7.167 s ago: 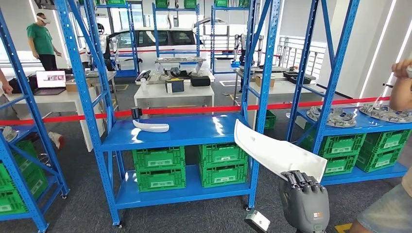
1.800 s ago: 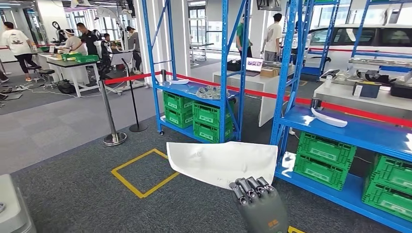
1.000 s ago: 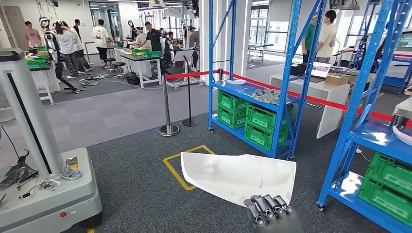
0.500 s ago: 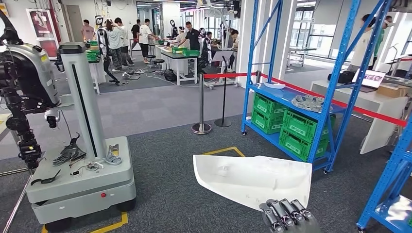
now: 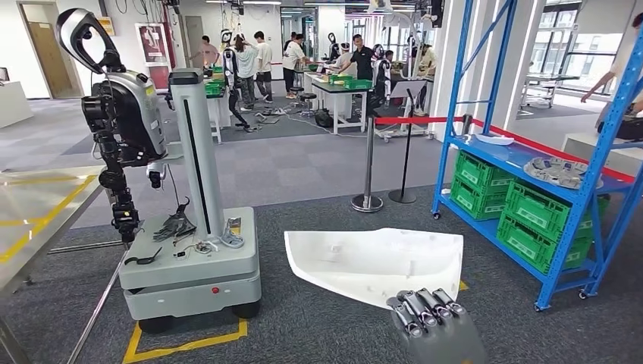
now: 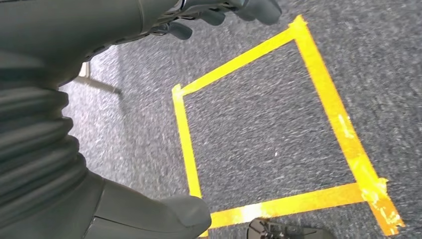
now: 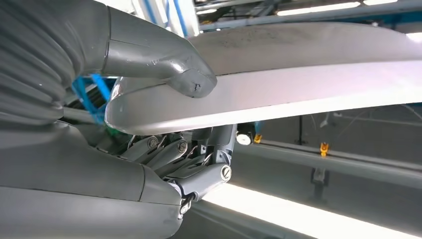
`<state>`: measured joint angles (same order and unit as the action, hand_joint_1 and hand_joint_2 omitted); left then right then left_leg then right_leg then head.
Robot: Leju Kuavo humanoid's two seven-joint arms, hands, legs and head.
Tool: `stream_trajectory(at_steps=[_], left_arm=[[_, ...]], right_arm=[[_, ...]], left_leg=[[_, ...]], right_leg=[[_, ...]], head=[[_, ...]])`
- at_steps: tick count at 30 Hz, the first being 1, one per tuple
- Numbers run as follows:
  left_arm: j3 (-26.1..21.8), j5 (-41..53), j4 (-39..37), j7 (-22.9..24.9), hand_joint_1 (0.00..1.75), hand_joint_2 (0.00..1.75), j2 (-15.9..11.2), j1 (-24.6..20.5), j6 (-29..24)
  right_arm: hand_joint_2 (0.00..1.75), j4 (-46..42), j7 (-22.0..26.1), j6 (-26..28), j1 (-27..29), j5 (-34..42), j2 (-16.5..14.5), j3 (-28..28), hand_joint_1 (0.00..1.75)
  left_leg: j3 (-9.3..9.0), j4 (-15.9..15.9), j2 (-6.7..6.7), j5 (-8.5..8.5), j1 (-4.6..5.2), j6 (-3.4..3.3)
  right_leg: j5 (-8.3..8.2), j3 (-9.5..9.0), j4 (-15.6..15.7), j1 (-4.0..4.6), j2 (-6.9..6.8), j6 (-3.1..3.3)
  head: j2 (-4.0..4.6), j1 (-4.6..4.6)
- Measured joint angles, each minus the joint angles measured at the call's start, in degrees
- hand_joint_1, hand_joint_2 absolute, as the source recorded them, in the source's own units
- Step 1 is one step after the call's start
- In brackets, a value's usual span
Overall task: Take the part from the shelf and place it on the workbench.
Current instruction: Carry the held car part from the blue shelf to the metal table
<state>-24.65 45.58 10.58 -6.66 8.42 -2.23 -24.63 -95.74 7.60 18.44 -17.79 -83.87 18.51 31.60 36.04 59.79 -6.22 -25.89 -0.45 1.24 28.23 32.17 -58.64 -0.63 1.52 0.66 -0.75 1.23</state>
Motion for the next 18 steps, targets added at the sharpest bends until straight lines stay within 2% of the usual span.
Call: stream_trajectory(at_steps=[1, 3, 4, 5, 6, 7, 9, 10, 11, 12, 14, 15, 16, 18], left_arm=[[-0.05, -0.04, -0.01, -0.03, 0.00, 1.75, -0.03, -0.01, 0.01], [-0.17, -0.26, 0.00, -0.05, 0.00, 1.75, -0.06, -0.13, 0.00], [-0.25, -0.39, -0.01, -0.03, 0.00, 1.75, -0.06, -0.16, 0.00], [-0.32, -0.50, -0.02, 0.01, 0.00, 1.75, -0.07, -0.15, 0.00], [-0.38, -0.56, -0.03, 0.05, 0.00, 1.75, -0.07, -0.12, 0.00], [-0.41, -0.59, -0.04, 0.09, 0.00, 1.75, -0.07, -0.09, 0.00], [-0.49, -0.66, -0.04, 0.05, 0.00, 1.75, -0.09, -0.14, 0.00], [-0.54, -0.67, -0.03, -0.04, 0.00, 1.75, -0.08, -0.20, 0.00], [-0.63, -0.69, -0.03, -0.17, 0.00, 1.75, -0.08, -0.24, 0.00], [-0.74, -0.69, -0.03, -0.31, 0.00, 1.75, -0.06, -0.25, 0.00], [-0.96, -0.70, -0.04, -0.51, 0.00, 1.75, -0.10, -0.15, -0.01], [-1.02, -0.70, -0.04, -0.57, 0.00, 1.75, -0.14, -0.10, -0.01], [-1.06, -0.68, -0.03, -0.62, 0.00, 1.75, -0.18, -0.10, -0.01], [-1.11, -0.58, -0.03, -0.72, 0.00, 1.75, -0.22, -0.19, -0.01]], right_arm=[[1.75, 0.43, 0.24, 0.21, -0.65, 0.50, -0.01, 0.08, 1.47], [1.75, 1.27, 0.46, 0.51, -1.36, 0.95, -0.13, 0.28, 1.47], [1.75, 1.68, 0.48, 0.54, -1.51, 0.97, -0.34, 0.51, 1.47], [1.75, 2.10, 0.49, 0.55, -1.59, 0.84, -0.70, 0.84, 1.47], [1.75, 2.50, 0.49, 0.53, -1.71, 0.68, -1.17, 1.22, 1.47], [1.75, 2.84, 0.46, 0.50, -1.92, 0.53, -1.63, 1.53, 1.47], [1.75, 3.51, 0.29, 0.40, -2.68, 0.28, -2.49, 2.06, 1.47], [1.75, 3.82, 0.21, 0.35, -3.16, 0.15, -2.74, 2.25, 1.47], [1.75, 4.15, 0.14, 0.33, -3.61, 0.05, -2.96, 2.45, 1.47], [1.75, 4.43, 0.13, 0.32, -3.99, -0.04, -3.08, 2.56, 1.47], [1.75, 4.96, 0.05, 0.31, -4.67, -0.08, -3.38, 2.69, 1.47], [1.75, 5.19, 0.02, 0.29, -4.98, -0.03, -3.49, 2.73, 1.47], [1.75, 5.37, -0.01, 0.24, -5.27, 0.13, -3.55, 2.77, 1.47], [1.75, 5.81, -0.02, -0.04, -5.75, 0.80, -3.45, 2.85, 1.47]], left_leg=[[0.88, 1.68, 1.48, -1.09, 0.11, 0.16], [3.79, 8.18, 4.65, -4.66, 0.19, 0.39], [5.40, 11.81, 5.31, -6.21, 0.14, 0.55], [6.39, 14.20, 5.58, -6.90, 0.08, 0.69], [6.41, 14.62, 5.74, -6.57, 0.03, 0.81], [5.25, 12.72, 6.02, -5.26, -0.02, 0.89], [1.05, 5.22, 8.18, -2.23, 0.10, 0.78], [-0.56, 2.22, 9.18, -1.34, 0.17, 0.43], [-1.39, 0.53, 9.85, -1.03, 0.27, 0.03], [-1.41, 0.23, 9.78, -1.15, 0.40, -0.44], [-1.22, 0.09, 8.41, -0.79, 0.30, -1.21], [-1.19, 0.01, 7.78, -0.65, 0.21, -1.55], [-1.17, -0.08, 7.14, -0.48, 0.09, -1.89], [-1.03, -0.13, 5.90, -0.29, -0.02, -2.34]], right_leg=[[-0.18, -0.09, 0.25, -0.09, -0.72, 0.38], [-0.21, -0.05, 0.35, 0.04, -2.22, 0.85], [-0.17, -0.01, 0.33, 0.12, -3.05, 0.94], [-0.13, 0.02, 0.29, 0.17, -3.84, 0.98], [-0.10, 0.06, 0.24, 0.18, -4.58, 0.99], [-0.04, 0.07, 0.14, 0.17, -5.28, 0.94], [0.26, 0.11, -0.28, 0.28, -6.55, 0.55], [0.46, 0.13, -0.54, 0.43, -7.10, 0.25], [0.62, 0.13, -0.73, 0.61, -7.60, -0.04], [0.68, 0.11, -0.77, 0.76, -8.08, -0.30], [0.83, -0.02, -0.80, 0.71, -8.78, -0.86], [1.30, 0.11, -1.30, 0.55, -8.03, -1.20], [2.33, 0.72, -2.79, 0.38, -6.63, -1.53], [5.68, 3.63, -9.10, 0.16, -3.19, -1.96]], head=[[0.01, 0.05], [0.01, 0.17], [0.01, 0.17], [0.01, 0.18], [0.01, 0.18], [0.00, 0.17], [0.00, 0.18], [0.00, 0.15], [0.00, 0.13], [-0.01, 0.10], [-0.01, 0.06], [-0.01, 0.05], [-0.01, 0.01], [-0.01, -0.06]])
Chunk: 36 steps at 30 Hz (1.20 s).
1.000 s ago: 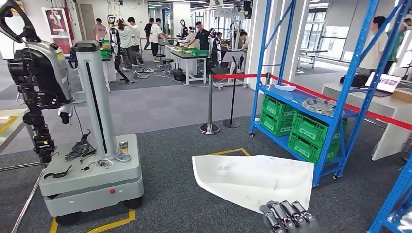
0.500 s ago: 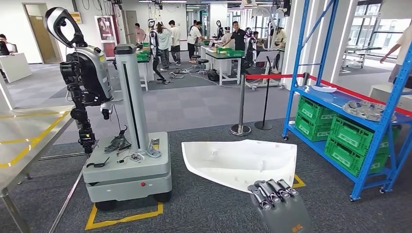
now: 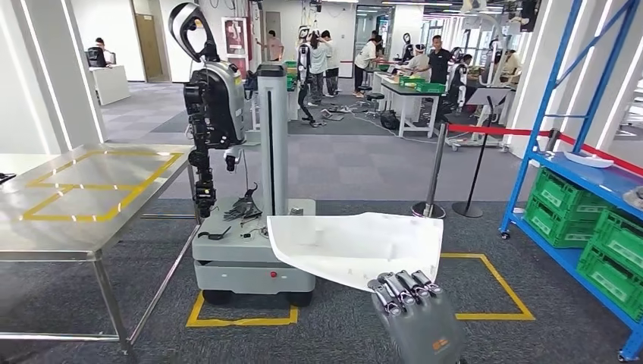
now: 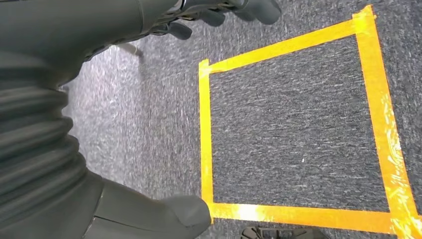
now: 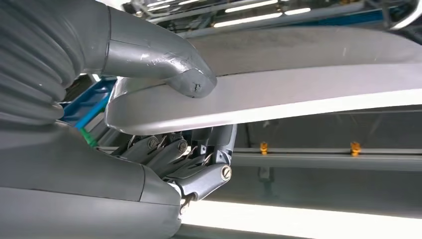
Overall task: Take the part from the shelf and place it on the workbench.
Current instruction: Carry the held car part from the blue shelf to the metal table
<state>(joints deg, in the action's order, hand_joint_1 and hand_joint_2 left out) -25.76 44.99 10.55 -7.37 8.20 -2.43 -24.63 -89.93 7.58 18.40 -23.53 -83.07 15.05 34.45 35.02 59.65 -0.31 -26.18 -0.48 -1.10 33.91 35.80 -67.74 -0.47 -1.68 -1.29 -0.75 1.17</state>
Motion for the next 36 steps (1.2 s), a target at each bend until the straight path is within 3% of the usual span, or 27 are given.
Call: stream_trajectory(at_steps=[2, 3, 4, 5, 7, 9, 11, 13, 15, 17, 18, 19, 21, 23, 24, 26, 27, 29, 31, 33, 34, 36], left_arm=[[-0.10, 0.06, -0.01, -0.05, 0.00, 1.75, -0.02, -0.05, 0.01], [-0.18, 0.01, -0.02, -0.07, 0.00, 1.75, -0.05, -0.01, 0.02], [-0.28, -0.09, -0.02, -0.09, 0.00, 1.75, -0.09, 0.03, 0.03], [-0.42, -0.21, -0.02, -0.13, 0.00, 1.75, -0.11, 0.05, 0.05], [-0.70, -0.49, -0.01, -0.25, 0.00, 1.75, -0.08, 0.02, 0.11], [-0.97, -0.76, -0.01, -0.39, 0.00, 1.75, -0.01, 0.01, 0.16], [-1.27, -1.06, -0.02, -0.56, 0.00, 1.75, 0.01, 0.14, 0.17], [-1.62, -1.29, -0.04, -0.81, 0.00, 1.75, -0.01, 0.24, 0.16], [-1.90, -1.45, -0.04, -0.99, 0.00, 1.75, -0.02, 0.13, 0.15], [-2.15, -1.79, -0.04, -1.04, 0.00, 1.75, -0.01, 0.02, 0.15], [-2.36, -2.04, -0.04, -1.07, 0.00, 1.75, -0.02, 0.04, 0.15], [-2.59, -2.30, -0.03, -1.13, 0.00, 1.75, -0.06, 0.07, 0.15], [-3.07, -2.75, 0.00, -1.40, 0.00, 1.75, -0.22, 0.08, 0.14], [-3.42, -2.98, 0.04, -1.69, 0.00, 1.75, -0.30, -0.08, 0.13], [-3.55, -3.01, 0.05, -1.76, 0.00, 1.75, -0.29, -0.13, 0.12], [-3.85, -3.02, 0.06, -1.83, 0.00, 1.75, -0.33, -0.13, 0.11], [-3.98, -3.03, 0.06, -1.83, 0.00, 1.75, -0.36, -0.08, 0.11], [-4.14, -3.03, 0.07, -1.84, 0.00, 1.75, -0.40, -0.11, 0.11], [-4.16, -3.03, 0.07, -1.86, 0.00, 1.75, -0.39, -0.27, 0.11], [-4.20, -3.03, 0.07, -1.87, 0.00, 1.75, -0.38, -0.34, 0.11], [-4.22, -3.03, 0.07, -1.86, 0.00, 1.75, -0.40, -0.30, 0.11], [-4.25, -3.03, 0.07, -1.85, 0.00, 1.75, -0.42, -0.27, 0.11]], right_arm=[[1.75, 0.57, 0.02, -0.39, -0.23, 0.96, 0.25, 0.08, 1.47], [1.75, 0.84, 0.04, -0.52, -0.27, 1.34, 0.34, 0.15, 1.47], [1.75, 1.00, 0.03, -0.55, -0.33, 1.62, 0.41, 0.24, 1.47], [1.75, 1.09, -0.03, -0.52, -0.42, 1.74, 0.43, 0.36, 1.47], [1.75, 1.13, -0.29, -0.39, -0.63, 1.66, 0.40, 0.66, 1.47], [1.75, 1.13, -0.69, -0.36, -0.74, 1.26, 0.23, 0.92, 1.47], [1.75, 1.13, -0.98, -0.40, -0.88, 0.90, -0.21, 1.13, 1.47], [1.75, 1.21, -1.07, -0.47, -1.25, 0.79, -0.73, 1.27, 1.47], [1.75, 1.41, -1.09, -0.51, -1.60, 0.78, -0.97, 1.33, 1.47], [1.75, 1.72, -0.98, -0.54, -1.70, 0.80, -1.02, 1.42, 1.47], [1.75, 1.92, -0.85, -0.55, -1.73, 0.87, -1.03, 1.51, 1.47], [1.75, 2.15, -0.66, -0.52, -1.85, 1.05, -1.04, 1.61, 1.47], [1.75, 2.59, -0.16, -0.43, -2.36, 1.63, -1.04, 1.73, 1.47], [1.75, 2.87, 0.14, -0.29, -2.94, 2.08, -1.01, 1.78, 1.47], [1.75, 2.97, 0.17, -0.24, -3.16, 2.18, -0.98, 1.84, 1.47], [1.75, 3.15, 0.17, -0.20, -3.45, 2.21, -0.97, 1.98, 1.47], [1.75, 3.24, 0.17, -0.19, -3.59, 2.22, -0.97, 2.05, 1.47], [1.75, 3.41, 0.16, -0.18, -3.81, 2.23, -0.97, 2.11, 1.47], [1.75, 3.64, 0.16, -0.17, -3.85, 2.23, -0.87, 2.19, 1.47], [1.75, 3.97, 0.16, -0.22, -3.74, 2.23, -0.78, 2.32, 1.47], [1.75, 4.13, 0.16, -0.23, -3.70, 2.22, -0.78, 2.39, 1.47], [1.75, 4.32, 0.17, -0.23, -3.75, 2.23, -0.78, 2.49, 1.47]], left_leg=[[0.18, 0.03, -1.46, 0.13, 0.07, -0.22], [0.23, 0.04, -2.29, 0.21, 0.11, -0.24], [0.26, 0.06, -3.12, 0.30, 0.14, -0.20], [0.26, 0.07, -3.93, 0.40, 0.15, -0.10], [0.37, 0.08, -5.36, 0.64, 0.10, 0.27], [0.71, -0.03, -6.53, 0.96, -0.06, 0.93], [1.07, -0.28, -7.38, 1.30, -0.19, 1.73], [1.85, 0.87, -5.25, 0.42, -0.02, 2.26], [4.32, 6.15, -1.69, -2.82, 0.07, 2.69], [7.46, 13.18, -0.45, -5.89, -0.13, 3.22], [8.14, 14.86, -0.29, -6.15, -0.26, 3.47], [7.67, 14.32, -0.04, -5.37, -0.39, 3.70], [3.77, 7.42, 1.66, -2.19, -0.58, 3.98], [0.35, 1.26, 3.62, -0.31, -0.50, 3.44], [-0.18, 0.16, 4.00, -0.18, -0.39, 2.94], [0.03, 0.16, 2.75, -0.04, -0.28, 1.88], [0.10, 0.09, 2.13, 0.10, -0.33, 1.50], [0.17, -0.10, 0.96, 0.43, -0.59, 0.86], [0.42, -0.10, -0.28, 0.64, -0.64, 0.51], [0.64, -0.07, -1.75, 0.79, -0.57, 0.38], [0.68, -0.06, -2.50, 0.87, -0.56, 0.41], [0.69, -0.05, -4.02, 1.06, -0.57, 0.63]], right_leg=[[2.41, 3.54, -6.94, 0.00, 1.20, -0.04], [2.15, 4.22, -8.01, 0.02, 1.34, 0.09], [0.77, 3.76, -6.72, 0.02, 1.53, 0.32], [-1.35, 2.20, -3.30, 0.03, 2.06, 0.62], [-4.60, -1.50, 4.75, 0.10, 4.47, 1.30], [-5.33, -3.05, 8.33, 0.34, 5.70, 1.62], [-5.60, -3.22, 8.77, 0.42, 4.59, 1.92], [-6.17, -3.60, 9.53, 0.20, 3.26, 2.60], [-6.50, -3.79, 9.97, 0.08, 1.70, 3.13], [-6.49, -3.71, 9.97, 0.08, 0.02, 3.32], [-6.45, -3.68, 9.95, 0.06, -0.78, 3.31], [-6.40, -3.65, 9.89, 0.02, -1.55, 3.24], [-6.12, -3.64, 9.50, -0.05, -2.93, 2.81], [-5.59, -3.55, 8.81, 0.19, -4.01, 2.04], [-5.42, -3.56, 8.60, 0.34, -4.51, 1.67], [-5.30, -3.81, 8.66, 0.32, -5.53, 1.05], [-5.05, -3.88, 8.52, 0.15, -5.11, 0.66], [-3.05, -2.88, 5.85, -0.18, -2.16, -0.02], [0.57, 0.46, -1.29, -0.31, 0.76, -0.33], [2.28, 3.49, -7.20, -0.30, 1.34, -0.26], [1.51, 3.62, -7.16, -0.30, 1.42, -0.10], [-2.39, 0.67, -0.74, -0.31, 2.32, 0.43]], head=[[0.00, -0.03], [-0.01, -0.03], [-0.01, -0.03], [-0.01, -0.03], [0.00, -0.03], [0.00, -0.08], [-0.01, -0.14], [0.00, -0.09], [0.01, 0.01], [0.01, 0.06], [0.01, 0.06], [0.01, 0.06], [0.01, 0.07], [0.01, 0.03], [0.01, -0.02], [0.01, -0.12], [0.01, -0.12], [0.00, -0.15], [0.01, -0.18], [0.01, -0.19], [0.01, -0.19], [0.01, -0.19]])
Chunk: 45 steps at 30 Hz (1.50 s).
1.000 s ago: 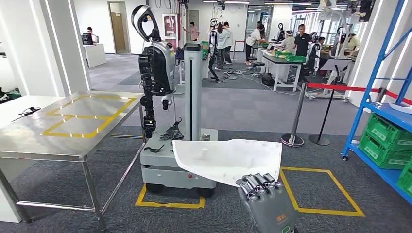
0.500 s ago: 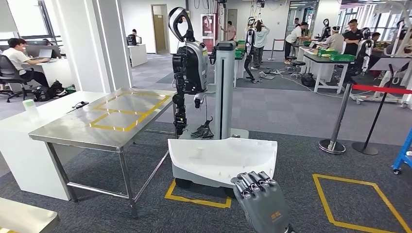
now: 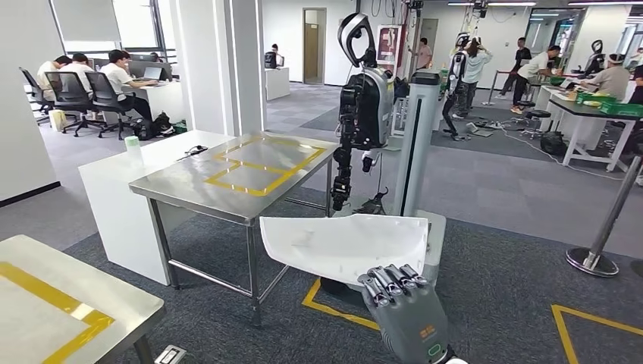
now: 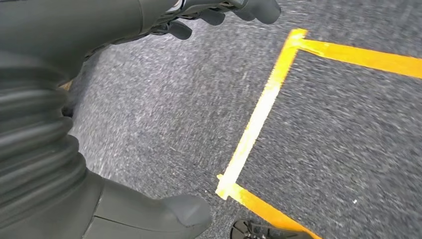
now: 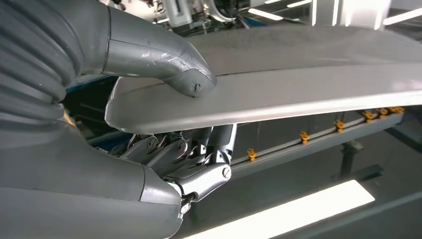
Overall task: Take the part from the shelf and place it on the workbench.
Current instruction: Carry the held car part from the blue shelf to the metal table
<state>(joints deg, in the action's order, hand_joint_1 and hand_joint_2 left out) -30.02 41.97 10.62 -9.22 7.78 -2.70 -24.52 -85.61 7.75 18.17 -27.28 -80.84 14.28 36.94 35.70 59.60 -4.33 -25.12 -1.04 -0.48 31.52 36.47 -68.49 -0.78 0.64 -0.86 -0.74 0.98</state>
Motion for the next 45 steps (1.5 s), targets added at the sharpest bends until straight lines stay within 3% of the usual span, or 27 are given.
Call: stream_trajectory(at_steps=[2, 3, 6, 8, 10, 12, 13, 15, 16, 18, 19, 21, 23, 25, 27, 28, 29, 30, 32, 34, 36, 38, 40, 42, 43, 44, 45], left_arm=[[-0.01, 0.00, 0.01, 0.00, 0.00, 1.75, 0.06, -0.05, -0.01], [-0.01, 0.00, 0.01, 0.00, 0.00, 1.75, 0.08, -0.06, -0.02], [-0.15, -0.05, -0.03, 0.01, 0.00, 1.75, 0.08, 0.17, -0.07], [-0.31, -0.14, -0.07, 0.03, 0.00, 1.75, 0.06, 0.31, -0.09], [-0.42, -0.17, -0.09, 0.02, 0.00, 1.75, 0.05, 0.22, -0.11], [-0.54, -0.17, -0.09, 0.01, 0.00, 1.75, 0.09, 0.15, -0.12], [-0.62, -0.17, -0.09, 0.00, 0.00, 1.75, 0.10, 0.18, -0.15], [-0.75, -0.16, -0.07, 0.00, 0.00, 1.75, 0.08, 0.24, -0.29], [-0.78, -0.13, -0.05, 0.01, 0.00, 1.75, 0.08, 0.21, -0.37], [-0.81, -0.03, -0.03, 0.04, 0.00, 1.75, 0.12, 0.10, -0.48], [-0.83, 0.01, -0.03, 0.12, 0.00, 1.75, 0.15, 0.08, -0.50], [-0.88, 0.03, -0.04, 0.33, 0.00, 1.75, 0.19, 0.15, -0.53], [-0.99, 0.03, -0.03, 0.60, 0.00, 1.75, 0.24, 0.20, -0.57], [-1.18, 0.03, -0.02, 0.82, 0.00, 1.75, 0.37, 0.09, -0.64], [-1.33, 0.02, -0.02, 0.90, 0.00, 1.75, 0.51, -0.02, -0.71], [-1.37, 0.02, -0.02, 0.90, 0.00, 1.75, 0.54, -0.01, -0.74], [-1.42, 0.02, -0.02, 0.86, 0.00, 1.75, 0.56, 0.01, -0.75], [-1.47, 0.02, -0.02, 0.81, 0.00, 1.75, 0.57, 0.03, -0.77], [-1.55, 0.04, -0.01, 0.60, 0.00, 1.75, 0.66, -0.02, -0.78], [-1.60, 0.08, 0.01, 0.39, 0.00, 1.75, 0.75, -0.08, -0.79], [-1.66, 0.11, 0.01, 0.32, 0.00, 1.75, 0.78, 0.04, -0.79], [-1.70, 0.11, 0.00, 0.33, 0.00, 1.75, 0.78, 0.19, -0.82], [-1.72, 0.14, 0.00, 0.38, 0.00, 1.75, 0.77, 0.09, -0.91], [-1.72, 0.16, 0.00, 0.43, 0.00, 1.75, 0.79, -0.05, -0.96], [-1.72, 0.18, 0.00, 0.44, 0.00, 1.75, 0.80, -0.04, -0.97], [-1.73, 0.18, 0.00, 0.46, 0.00, 1.75, 0.80, -0.02, -0.98], [-1.73, 0.18, 0.01, 0.47, 0.00, 1.75, 0.78, 0.00, -1.02]], right_arm=[[1.75, 0.07, 0.00, 0.04, -0.15, 0.01, 0.01, 0.05, 1.47], [1.75, 0.08, 0.01, 0.05, -0.24, 0.02, 0.01, 0.07, 1.47], [1.75, 0.12, 0.18, 0.02, -0.65, 0.14, -0.13, 0.15, 1.47], [1.75, 0.16, 0.44, -0.02, -1.18, 0.34, -0.49, 0.25, 1.47], [1.75, 0.28, 0.61, -0.15, -1.51, 0.45, -0.79, 0.35, 1.47], [1.75, 0.41, 0.51, -0.41, -1.45, 0.32, -0.92, 0.56, 1.47], [1.75, 0.45, 0.32, -0.50, -1.32, 0.18, -0.98, 0.73, 1.47], [1.75, 0.40, -0.18, -0.57, -1.04, -0.15, -1.03, 1.02, 1.47], [1.75, 0.32, -0.38, -0.58, -0.92, -0.32, -1.03, 1.09, 1.47], [1.75, -0.01, -0.74, -0.71, -0.73, -0.78, -1.01, 1.16, 1.47], [1.75, -0.26, -0.92, -0.85, -0.62, -1.07, -1.03, 1.21, 1.47], [1.75, -0.81, -1.26, -1.19, -0.46, -1.61, -1.13, 1.30, 1.47], [1.75, -1.28, -1.34, -1.40, -0.42, -1.91, -1.19, 1.33, 1.47], [1.75, -1.54, -1.20, -1.62, -0.40, -1.99, -1.16, 1.33, 1.47], [1.75, -1.60, -1.03, -1.99, -0.31, -1.99, -1.11, 1.33, 1.47], [1.75, -1.60, -0.99, -2.16, -0.25, -1.98, -1.10, 1.33, 1.47], [1.75, -1.60, -0.95, -2.27, -0.25, -1.97, -1.10, 1.33, 1.47], [1.75, -1.60, -0.91, -2.34, -0.29, -1.93, -1.09, 1.33, 1.47], [1.75, -1.60, -0.70, -2.22, -0.41, -1.75, -1.06, 1.33, 1.47], [1.75, -1.60, -0.39, -1.91, -0.49, -1.46, -0.90, 1.33, 1.47], [1.75, -1.60, -0.14, -1.45, -0.53, -1.13, -0.69, 1.33, 1.47], [1.75, -1.60, 0.01, -0.91, -0.63, -0.63, -0.57, 1.33, 1.47], [1.75, -1.60, 0.12, -0.40, -0.66, -0.14, -0.23, 1.33, 1.47], [1.75, -1.60, 0.35, -0.17, -0.59, 0.20, 0.22, 1.33, 1.47], [1.75, -1.60, 0.49, -0.15, -0.56, 0.33, 0.38, 1.33, 1.47], [1.75, -1.60, 0.59, -0.14, -0.55, 0.45, 0.49, 1.33, 1.47], [1.75, -1.60, 0.64, -0.13, -0.55, 0.55, 0.56, 1.33, 1.47]], left_leg=[[0.17, -0.02, -1.35, 0.31, -0.02, 0.53], [0.35, -0.06, -1.90, 0.51, -0.09, 0.88], [0.96, -0.33, -2.76, 0.99, -0.29, 2.00], [2.11, 1.64, -0.37, -0.43, -0.07, 2.36], [4.85, 7.88, 2.75, -4.11, 0.09, 2.53], [7.42, 14.24, 3.65, -6.80, 0.07, 2.81], [7.44, 14.98, 3.82, -6.72, 0.07, 2.92], [4.19, 10.03, 4.83, -3.99, 0.08, 2.98], [1.95, 6.06, 6.25, -2.77, 0.20, 2.88], [-0.88, 0.93, 8.15, -1.52, 0.40, 2.14], [-1.09, 0.31, 8.34, -1.63, 0.54, 1.68], [-0.91, 0.32, 6.92, -1.34, 0.50, 0.88], [-0.86, 0.16, 5.70, -1.04, 0.23, 0.25], [-0.70, 0.10, 4.48, -0.81, 0.06, -0.19], [-0.46, 0.13, 3.01, -0.65, 0.07, -0.40], [-0.39, 0.15, 2.21, -0.57, 0.08, -0.40], [-0.36, 0.16, 1.40, -0.49, 0.08, -0.34], [-0.36, 0.17, 0.60, -0.39, 0.08, -0.22], [-0.23, 0.19, -0.85, -0.13, 0.03, 0.21], [0.16, 0.08, -2.02, 0.28, -0.15, 0.92], [0.56, -0.28, -3.02, 0.73, -0.34, 1.80], [1.30, 0.65, -1.33, 0.03, -0.20, 2.30], [3.54, 5.68, 2.09, -3.08, 0.04, 2.46], [6.47, 12.76, 3.59, -6.43, 0.07, 2.69], [7.04, 14.59, 3.81, -6.90, 0.06, 2.79], [6.51, 14.32, 3.98, -6.34, 0.06, 2.83], [4.89, 11.83, 4.34, -4.91, 0.07, 2.81]], right_leg=[[-2.54, -3.33, 7.15, 0.13, 1.89, 0.40], [-2.92, -4.08, 8.94, 0.28, 2.46, 0.53], [-3.27, -4.27, 9.68, 0.54, 1.35, 1.16], [-3.81, -4.48, 10.24, 0.30, 0.11, 1.96], [-3.98, -4.39, 10.46, 0.28, -1.23, 2.44], [-3.95, -4.27, 10.44, 0.36, -2.77, 2.55], [-3.94, -4.24, 10.41, 0.37, -3.54, 2.54], [-3.81, -4.25, 10.22, 0.35, -4.99, 2.35], [-3.64, -4.23, 9.98, 0.42, -5.65, 2.11], [-3.23, -4.13, 9.42, 0.75, -6.70, 1.50], [-3.12, -4.12, 9.29, 0.92, -7.21, 1.23], [-2.96, -4.28, 9.28, 0.95, -8.07, 0.72], [-1.57, -3.77, 7.64, 0.63, -6.09, 0.04], [1.79, -1.04, 1.54, 0.30, -2.49, -0.51], [4.43, 2.51, -5.62, 0.26, -1.14, -0.65], [4.33, 3.28, -6.95, 0.27, -1.02, -0.58], [3.11, 2.91, -5.93, 0.27, -0.89, -0.43], [1.08, 1.43, -2.73, 0.25, -0.49, -0.20], [-2.24, -2.31, 5.39, 0.20, 2.00, 0.31], [-3.09, -3.92, 9.22, 0.38, 3.62, 0.56], [-3.36, -3.99, 9.54, 0.54, 2.69, 0.93], [-3.87, -4.26, 10.11, 0.37, 1.38, 1.74], [-4.16, -4.33, 10.46, 0.31, -0.15, 2.33], [-4.15, -4.17, 10.43, 0.44, -1.73, 2.51], [-4.14, -4.11, 10.39, 0.49, -2.53, 2.52], [-4.12, -4.08, 10.33, 0.51, -3.29, 2.50], [-4.07, -4.08, 10.22, 0.51, -4.02, 2.43]], head=[[0.00, -0.02], [0.00, -0.03], [-0.01, -0.05], [0.00, 0.07], [0.00, 0.21], [0.00, 0.23], [0.00, 0.23], [0.00, 0.22], [0.00, 0.22], [0.00, 0.16], [0.00, 0.13], [-0.01, 0.07], [-0.01, 0.04], [-0.01, -0.01], [-0.01, -0.03], [-0.01, -0.03], [-0.01, -0.03], [-0.01, -0.03], [-0.01, -0.02], [-0.01, -0.05], [-0.02, -0.09], [-0.01, -0.04], [-0.01, 0.07], [-0.01, 0.10], [-0.01, 0.10], [-0.01, 0.10], [-0.01, 0.10]])
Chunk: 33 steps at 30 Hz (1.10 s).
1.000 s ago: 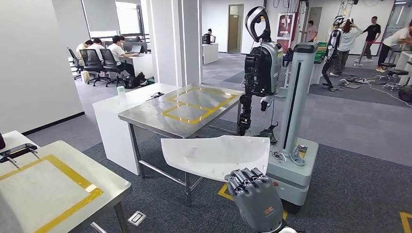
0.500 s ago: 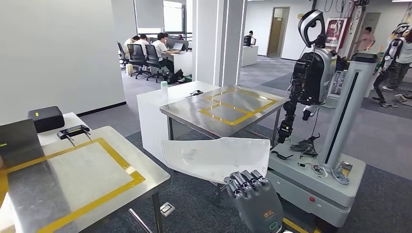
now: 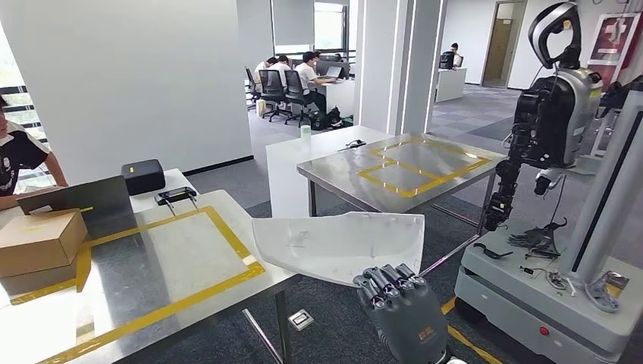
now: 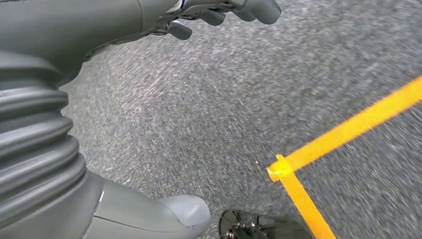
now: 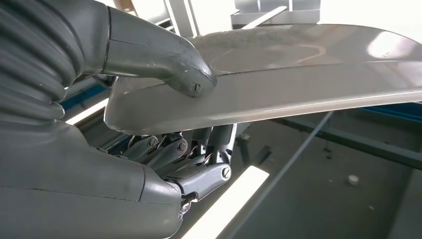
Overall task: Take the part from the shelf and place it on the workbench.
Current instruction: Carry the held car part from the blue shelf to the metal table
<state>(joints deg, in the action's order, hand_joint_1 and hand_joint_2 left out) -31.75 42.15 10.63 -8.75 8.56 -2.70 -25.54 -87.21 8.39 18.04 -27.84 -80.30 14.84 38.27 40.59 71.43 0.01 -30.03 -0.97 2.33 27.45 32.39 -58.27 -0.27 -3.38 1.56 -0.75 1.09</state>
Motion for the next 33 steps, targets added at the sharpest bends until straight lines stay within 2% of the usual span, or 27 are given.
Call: stream_trajectory(at_steps=[2, 3, 4, 6, 7, 8, 9, 11, 12, 13, 14, 15, 16, 18, 19, 20, 22, 23, 24, 25, 26, 27, 28, 29, 30, 31, 33], left_arm=[[-0.02, 0.02, 0.01, 0.00, 0.00, 1.75, -0.05, -0.08, -0.07], [-0.03, 0.07, 0.02, -0.01, 0.00, 1.75, -0.07, -0.15, -0.10], [-0.03, 0.15, 0.02, -0.02, 0.00, 1.75, -0.08, -0.21, -0.11], [-0.07, 0.37, 0.01, -0.03, 0.00, 1.75, -0.08, -0.20, -0.14], [-0.09, 0.45, 0.01, -0.03, 0.00, 1.75, -0.07, -0.13, -0.15], [-0.14, 0.49, 0.01, -0.09, 0.00, 1.75, -0.07, -0.09, -0.17], [-0.19, 0.51, 0.01, -0.25, 0.00, 1.75, -0.05, -0.12, -0.13], [-0.34, 0.52, 0.02, -0.89, 0.00, 1.75, 0.02, -0.26, 0.33], [-0.43, 0.52, 0.02, -1.26, 0.00, 1.75, 0.06, -0.30, 0.67], [-0.51, 0.51, 0.02, -1.55, 0.00, 1.75, 0.09, -0.28, 0.98], [-0.57, 0.51, 0.02, -1.72, 0.00, 1.75, 0.10, -0.25, 1.20], [-0.62, 0.50, 0.02, -1.84, 0.00, 1.75, 0.10, -0.23, 1.35], [-0.68, 0.50, 0.02, -1.89, 0.00, 1.75, 0.10, -0.23, 1.44], [-0.75, 0.55, 0.02, -1.93, 0.00, 1.75, 0.10, -0.31, 1.49], [-0.78, 0.61, 0.03, -1.93, 0.00, 1.75, 0.10, -0.34, 1.50], [-0.79, 0.68, 0.04, -1.94, 0.00, 1.75, 0.09, -0.34, 1.52], [-0.85, 0.81, 0.06, -1.96, 0.00, 1.75, 0.06, -0.23, 1.57], [-0.89, 0.85, 0.05, -1.98, 0.00, 1.75, 0.03, -0.16, 1.58], [-0.91, 0.86, 0.04, -1.99, 0.00, 1.75, 0.01, -0.12, 1.59], [-0.93, 0.86, 0.04, -2.01, 0.00, 1.75, -0.02, -0.14, 1.60], [-0.93, 0.87, 0.04, -2.04, 0.00, 1.75, -0.03, -0.18, 1.62], [-0.93, 0.87, 0.04, -2.09, 0.00, 1.75, -0.02, -0.23, 1.67], [-0.93, 0.87, 0.04, -2.15, 0.00, 1.75, -0.01, -0.25, 1.74], [-0.93, 0.87, 0.04, -2.19, 0.00, 1.75, 0.00, -0.24, 1.81], [-0.93, 0.87, 0.04, -2.22, 0.00, 1.75, 0.01, -0.21, 1.88], [-0.93, 0.87, 0.05, -2.22, 0.00, 1.75, -0.02, -0.20, 1.91], [-0.94, 0.87, 0.09, -2.25, 0.00, 1.75, -0.06, -0.28, 1.95]], right_arm=[[1.75, 0.00, 0.11, 0.04, -0.09, 0.13, 0.13, 0.00, 1.47], [1.75, 0.00, 0.15, 0.07, -0.14, 0.23, 0.22, 0.00, 1.47], [1.75, 0.00, 0.19, 0.10, -0.20, 0.33, 0.32, 0.00, 1.47], [1.75, 0.00, 0.21, 0.17, -0.30, 0.50, 0.46, 0.00, 1.47], [1.75, 0.00, 0.20, 0.19, -0.36, 0.54, 0.50, 0.00, 1.47], [1.75, -0.01, 0.20, 0.23, -0.43, 0.57, 0.55, 0.00, 1.47], [1.75, -0.01, 0.19, 0.27, -0.49, 0.61, 0.64, 0.00, 1.47], [1.75, -0.01, 0.08, 0.33, -0.43, 0.71, 0.88, 0.00, 1.47], [1.75, -0.01, 0.01, 0.34, -0.31, 0.74, 0.97, 0.00, 1.47], [1.75, 0.00, -0.07, 0.32, -0.17, 0.75, 1.02, 0.01, 1.47], [1.75, 0.00, -0.13, 0.31, -0.09, 0.74, 1.03, 0.02, 1.47], [1.75, 0.00, -0.21, 0.29, -0.06, 0.73, 1.03, 0.03, 1.47], [1.75, 0.00, -0.32, 0.28, -0.07, 0.68, 1.03, 0.04, 1.47], [1.75, -0.01, -0.65, 0.26, -0.09, 0.50, 1.02, 0.04, 1.47], [1.75, -0.02, -0.83, 0.22, -0.07, 0.33, 1.02, 0.04, 1.47], [1.75, -0.03, -0.98, 0.17, -0.01, 0.19, 1.01, 0.04, 1.47], [1.75, -0.07, -1.11, 0.11, 0.12, -0.05, 0.94, 0.04, 1.47], [1.75, -0.08, -1.13, 0.11, 0.16, -0.09, 0.87, 0.04, 1.47], [1.75, -0.10, -1.13, 0.14, 0.18, -0.11, 0.77, 0.04, 1.47], [1.75, -0.14, -1.13, 0.16, 0.24, -0.14, 0.68, 0.04, 1.47], [1.75, -0.16, -1.12, 0.17, 0.38, -0.19, 0.61, 0.04, 1.47], [1.75, -0.19, -1.09, 0.18, 0.64, -0.27, 0.57, 0.04, 1.47], [1.75, -0.20, -1.06, 0.15, 0.94, -0.37, 0.57, 0.04, 1.47], [1.75, -0.20, -1.03, 0.13, 1.22, -0.46, 0.57, 0.04, 1.47], [1.75, -0.20, -1.02, 0.11, 1.41, -0.53, 0.57, 0.04, 1.47], [1.75, -0.21, -1.03, 0.11, 1.49, -0.56, 0.57, 0.04, 1.47], [1.75, -0.26, -1.04, 0.15, 1.51, -0.57, 0.57, 0.04, 1.47]], left_leg=[[-4.38, -7.50, 2.21, 2.61, 0.25, -0.39], [-5.76, -10.08, 3.11, 3.21, 0.41, -0.82], [-6.34, -11.37, 3.62, 3.32, 0.58, -1.27], [-6.09, -11.56, 2.60, 3.52, 0.68, -2.14], [-6.00, -11.67, 2.00, 3.71, 0.58, -2.48], [-5.93, -11.79, 1.41, 3.92, 0.44, -2.82], [-5.85, -11.90, 0.85, 4.13, 0.27, -3.16], [-5.51, -11.95, -0.34, 4.43, 0.13, -3.59], [-5.33, -11.93, -0.99, 4.56, 0.12, -3.67], [-5.18, -11.91, -1.71, 4.68, 0.12, -3.67], [-5.07, -11.88, -2.45, 4.80, 0.12, -3.58], [-4.99, -11.86, -3.20, 4.94, 0.11, -3.45], [-4.95, -11.83, -3.95, 5.07, 0.08, -3.28], [-4.78, -11.83, -5.31, 5.40, 0.01, -2.73], [-4.60, -11.87, -5.86, 5.62, -0.05, -2.36], [-4.40, -12.00, -6.41, 5.87, -0.11, -1.93], [-3.98, -12.42, -7.48, 6.38, -0.24, -1.05], [-3.68, -12.28, -7.10, 6.28, -0.23, -0.75], [-3.04, -11.27, -5.87, 5.53, -0.14, -0.53], [-1.93, -9.08, -4.17, 4.08, -0.04, -0.39], [-0.57, -5.94, -2.29, 2.18, 0.04, -0.30], [1.14, -1.89, -1.14, 0.11, 0.08, -0.16], [2.47, 1.51, -0.64, -1.30, 0.06, -0.05], [2.92, 3.26, -0.43, -1.73, 0.05, 0.00], [2.29, 2.96, -0.24, -1.21, 0.06, -0.02], [0.57, 0.36, 0.10, 0.14, 0.08, -0.11], [-4.18, -7.54, 2.35, 2.66, 0.42, -0.65]], right_leg=[[0.29, 0.04, -0.44, 0.18, -1.27, -0.36], [0.44, 0.09, -0.67, 0.32, -1.84, -0.62], [0.53, 0.12, -0.82, 0.51, -2.37, -0.88], [0.52, 0.06, -0.83, 0.64, -3.45, -1.33], [0.67, 0.05, -0.93, 0.56, -3.41, -1.64], [1.29, 0.30, -1.62, 0.39, -2.50, -1.98], [2.55, 1.08, -3.47, 0.20, -1.02, -2.35], [6.16, 4.20, -10.32, -0.12, 2.14, -2.92], [7.62, 5.97, -14.04, -0.18, 2.76, -3.06], [8.16, 7.13, -16.38, -0.22, 2.96, -3.11], [7.64, 7.36, -16.73, -0.27, 3.03, -3.09], [6.17, 6.49, -14.92, -0.34, 3.19, -3.01], [4.14, 4.69, -11.32, -0.44, 3.74, -2.88], [1.56, 0.93, -3.81, -0.60, 6.36, -2.56], [1.12, -0.07, -1.61, -0.58, 7.33, -2.43], [1.22, -0.36, -0.77, -0.46, 7.80, -2.28], [0.85, -0.35, -0.52, -0.28, 6.67, -1.76], [0.60, -0.46, -0.30, -0.33, 5.99, -1.35], [0.37, -0.55, -0.06, -0.44, 5.27, -0.92], [0.17, -0.60, 0.15, -0.53, 4.51, -0.57], [0.09, -0.53, 0.22, -0.46, 3.80, -0.33], [0.09, -0.44, 0.22, -0.37, 3.00, -0.18], [0.09, -0.36, 0.21, -0.27, 2.16, -0.13], [0.10, -0.31, 0.19, -0.20, 1.33, -0.10], [0.11, -0.27, 0.16, -0.16, 0.49, -0.10], [0.14, -0.28, 0.11, -0.14, -0.19, -0.14], [0.37, -0.29, -0.19, 0.06, -1.45, -0.48]], head=[[0.00, 0.00], [-0.01, -0.01], [0.00, -0.03], [0.00, -0.04], [0.00, -0.05], [0.00, -0.05], [0.00, -0.06], [-0.01, -0.09], [-0.01, -0.10], [-0.02, -0.10], [-0.02, -0.11], [-0.01, -0.11], [-0.01, -0.11], [-0.01, -0.11], [-0.02, -0.11], [-0.01, -0.10], [-0.01, -0.11], [0.00, -0.10], [-0.01, -0.04], [-0.01, 0.04], [-0.01, 0.10], [-0.02, 0.16], [-0.02, 0.16], [-0.02, 0.16], [-0.02, 0.16], [-0.02, 0.16], [-0.01, 0.16]])
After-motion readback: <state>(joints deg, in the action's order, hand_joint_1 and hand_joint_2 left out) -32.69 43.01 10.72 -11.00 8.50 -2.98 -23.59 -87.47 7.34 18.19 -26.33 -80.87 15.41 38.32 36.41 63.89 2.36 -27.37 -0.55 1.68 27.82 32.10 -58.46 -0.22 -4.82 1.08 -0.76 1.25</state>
